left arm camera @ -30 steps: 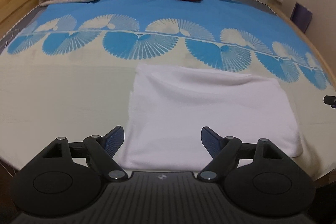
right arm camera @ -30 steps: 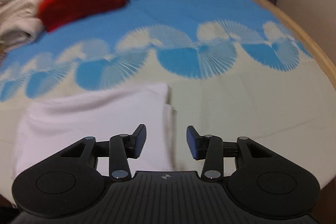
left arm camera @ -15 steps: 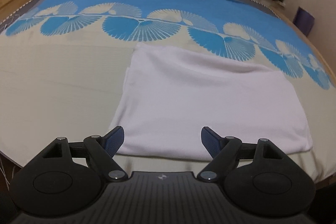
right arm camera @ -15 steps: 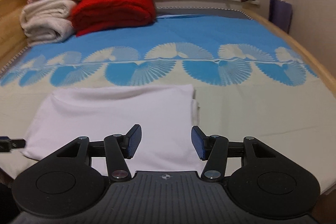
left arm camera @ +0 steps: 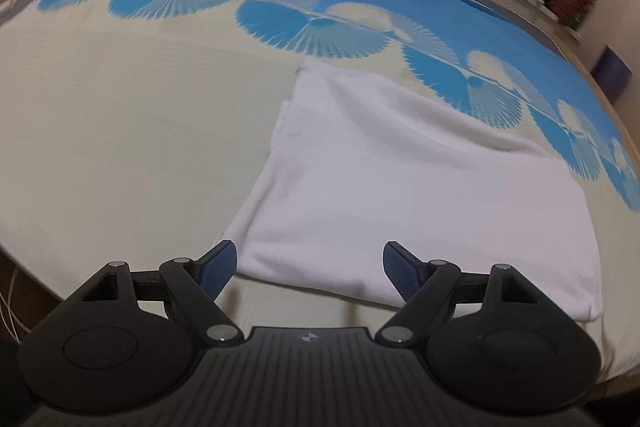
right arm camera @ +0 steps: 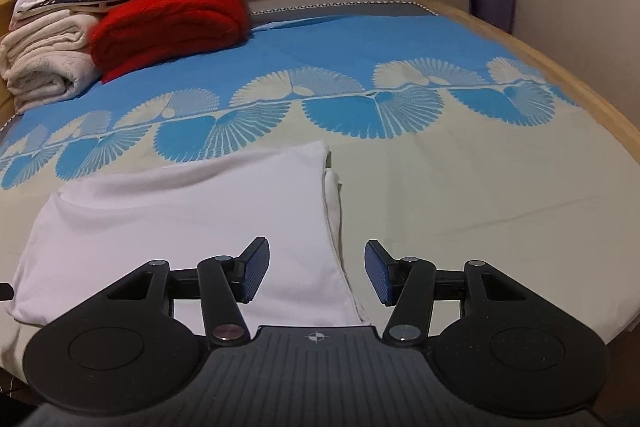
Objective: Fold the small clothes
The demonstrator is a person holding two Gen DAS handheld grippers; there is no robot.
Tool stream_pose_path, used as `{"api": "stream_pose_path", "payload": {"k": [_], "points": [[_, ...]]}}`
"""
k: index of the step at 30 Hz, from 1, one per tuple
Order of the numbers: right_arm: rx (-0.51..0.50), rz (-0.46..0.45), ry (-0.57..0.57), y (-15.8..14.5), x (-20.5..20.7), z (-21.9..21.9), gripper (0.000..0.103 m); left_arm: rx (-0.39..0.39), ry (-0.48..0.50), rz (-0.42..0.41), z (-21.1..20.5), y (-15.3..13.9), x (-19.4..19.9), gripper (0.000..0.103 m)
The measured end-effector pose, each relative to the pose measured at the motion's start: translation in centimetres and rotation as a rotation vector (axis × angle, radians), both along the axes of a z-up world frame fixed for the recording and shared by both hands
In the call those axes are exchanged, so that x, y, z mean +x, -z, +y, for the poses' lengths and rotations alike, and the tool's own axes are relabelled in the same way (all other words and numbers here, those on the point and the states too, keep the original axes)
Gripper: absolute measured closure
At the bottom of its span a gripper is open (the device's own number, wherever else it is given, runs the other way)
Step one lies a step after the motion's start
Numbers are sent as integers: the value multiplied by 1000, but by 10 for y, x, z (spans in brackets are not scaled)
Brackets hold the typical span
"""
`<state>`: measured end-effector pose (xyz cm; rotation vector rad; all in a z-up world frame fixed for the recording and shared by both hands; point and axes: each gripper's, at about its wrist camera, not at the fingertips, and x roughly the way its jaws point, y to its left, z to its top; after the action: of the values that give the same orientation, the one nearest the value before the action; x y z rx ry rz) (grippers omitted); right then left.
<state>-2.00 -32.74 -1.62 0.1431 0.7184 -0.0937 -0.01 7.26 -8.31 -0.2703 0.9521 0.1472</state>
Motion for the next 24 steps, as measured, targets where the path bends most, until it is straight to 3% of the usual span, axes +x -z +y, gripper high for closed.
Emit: {"api": "stream_pose_path", "payload": {"k": [5,14,24], "points": [[-11,9,-37,1,-1,7,46,-46,-44,37,10,8,-1,19],[-12,13,-12,1,-1,4,45,-362,-203,143,53,40,0,20],[-12,30,7,4,-2,1,45,-419,-303,101,78,53,10,24]]}}
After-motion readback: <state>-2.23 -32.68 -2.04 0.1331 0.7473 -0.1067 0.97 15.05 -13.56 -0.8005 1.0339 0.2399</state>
